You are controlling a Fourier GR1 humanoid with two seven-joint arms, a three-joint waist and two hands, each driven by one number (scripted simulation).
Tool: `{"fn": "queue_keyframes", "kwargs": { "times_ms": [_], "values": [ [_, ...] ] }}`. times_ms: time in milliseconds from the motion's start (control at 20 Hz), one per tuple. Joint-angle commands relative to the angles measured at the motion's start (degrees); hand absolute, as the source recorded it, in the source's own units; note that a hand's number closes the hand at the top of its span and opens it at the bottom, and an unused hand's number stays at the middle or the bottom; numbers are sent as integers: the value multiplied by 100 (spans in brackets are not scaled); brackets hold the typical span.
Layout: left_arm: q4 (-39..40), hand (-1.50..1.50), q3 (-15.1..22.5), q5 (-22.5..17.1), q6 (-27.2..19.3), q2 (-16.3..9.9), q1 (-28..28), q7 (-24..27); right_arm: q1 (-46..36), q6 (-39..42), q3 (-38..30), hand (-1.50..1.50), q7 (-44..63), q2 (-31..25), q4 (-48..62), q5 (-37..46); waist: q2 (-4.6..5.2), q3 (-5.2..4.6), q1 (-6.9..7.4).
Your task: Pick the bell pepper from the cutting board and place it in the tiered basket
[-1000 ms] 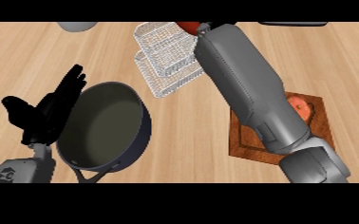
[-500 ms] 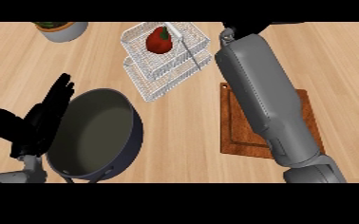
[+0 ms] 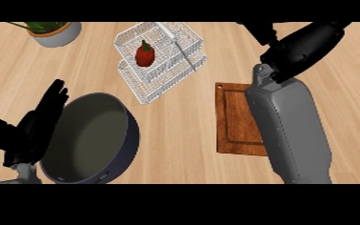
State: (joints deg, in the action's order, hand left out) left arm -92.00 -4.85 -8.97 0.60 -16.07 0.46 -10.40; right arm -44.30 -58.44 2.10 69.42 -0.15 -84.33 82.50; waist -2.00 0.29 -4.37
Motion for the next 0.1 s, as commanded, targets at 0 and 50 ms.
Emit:
{"fn": "queue_keyframes", "kwargs": {
  "times_ms": [0, 50],
  "values": [
    [139, 0, 30, 34, -44, 45, -89, -118, 1190, 936, 328, -150, 104, -19, -1586, -16, 44, -27, -85],
    [54, 0, 37, -50, 25, 106, 101, -33, 1341, 1140, 417, -150, 111, -1, -2035, 120, 35, -31, -24]
  ]
}}
